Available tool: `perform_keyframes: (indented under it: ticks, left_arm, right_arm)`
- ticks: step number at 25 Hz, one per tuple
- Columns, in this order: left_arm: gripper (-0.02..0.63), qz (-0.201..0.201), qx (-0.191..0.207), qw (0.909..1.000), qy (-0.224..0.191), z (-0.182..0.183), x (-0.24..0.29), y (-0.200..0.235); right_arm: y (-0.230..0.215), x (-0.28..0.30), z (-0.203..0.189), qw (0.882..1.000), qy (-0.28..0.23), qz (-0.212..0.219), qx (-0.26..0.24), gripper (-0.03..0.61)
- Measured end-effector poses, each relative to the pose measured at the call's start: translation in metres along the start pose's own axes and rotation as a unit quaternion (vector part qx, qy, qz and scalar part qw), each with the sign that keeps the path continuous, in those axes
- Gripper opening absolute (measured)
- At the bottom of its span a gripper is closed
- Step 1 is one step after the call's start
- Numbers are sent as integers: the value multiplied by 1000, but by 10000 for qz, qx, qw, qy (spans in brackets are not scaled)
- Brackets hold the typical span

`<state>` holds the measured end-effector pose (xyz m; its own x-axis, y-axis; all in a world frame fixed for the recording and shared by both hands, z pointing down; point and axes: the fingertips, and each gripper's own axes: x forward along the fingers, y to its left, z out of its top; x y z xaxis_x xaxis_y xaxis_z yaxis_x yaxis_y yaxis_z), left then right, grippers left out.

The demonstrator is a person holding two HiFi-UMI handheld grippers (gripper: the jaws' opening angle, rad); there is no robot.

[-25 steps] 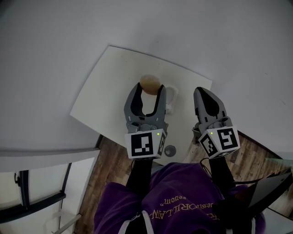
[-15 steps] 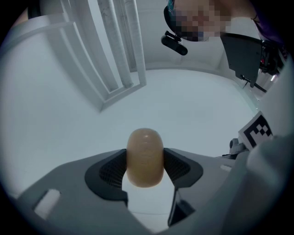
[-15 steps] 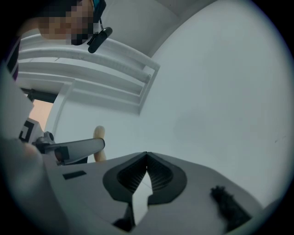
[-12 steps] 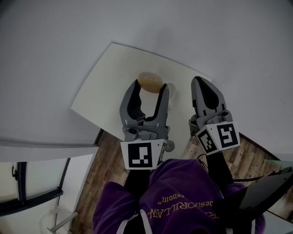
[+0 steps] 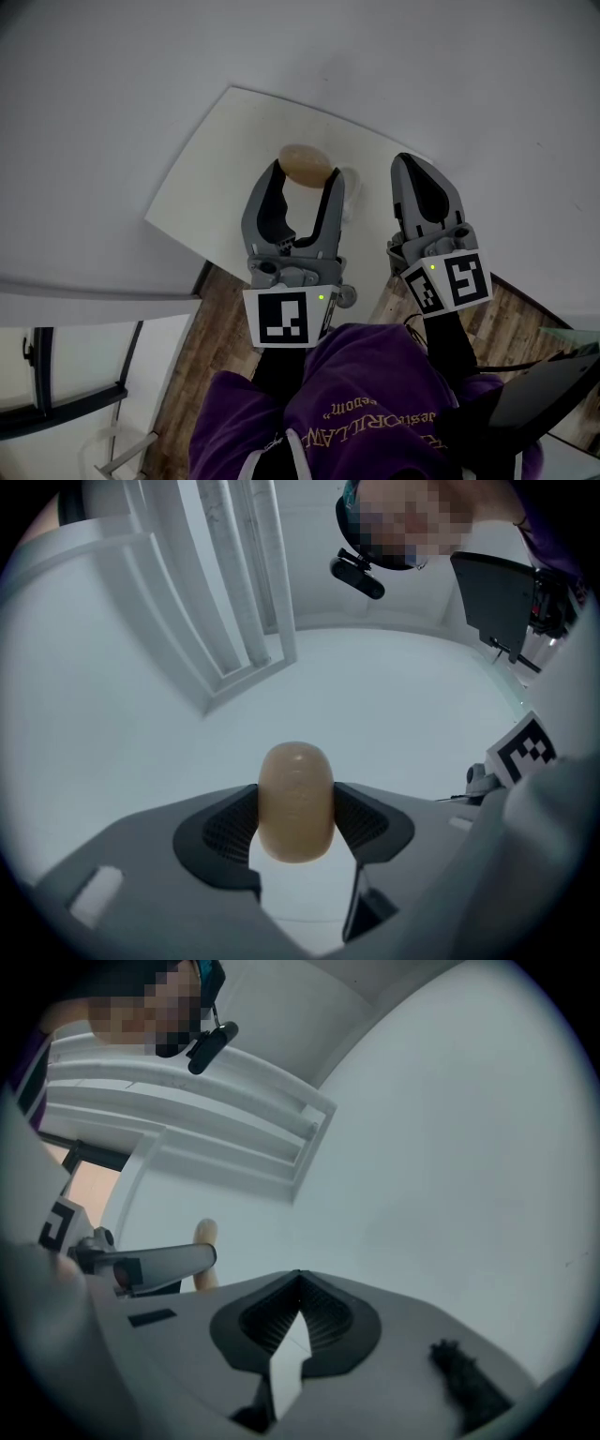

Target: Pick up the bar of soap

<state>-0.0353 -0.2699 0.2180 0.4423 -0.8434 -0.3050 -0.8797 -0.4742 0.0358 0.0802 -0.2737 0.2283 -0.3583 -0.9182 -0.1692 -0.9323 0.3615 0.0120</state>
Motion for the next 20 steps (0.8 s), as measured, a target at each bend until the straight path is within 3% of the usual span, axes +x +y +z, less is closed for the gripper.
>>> perform_keyframes:
  ticks: [20]
  left_arm:
    - [261,-25,26,10000,-64,-1,1,2]
  right_arm:
    - [-2,-2,-4,9998,120,-86,-126,8]
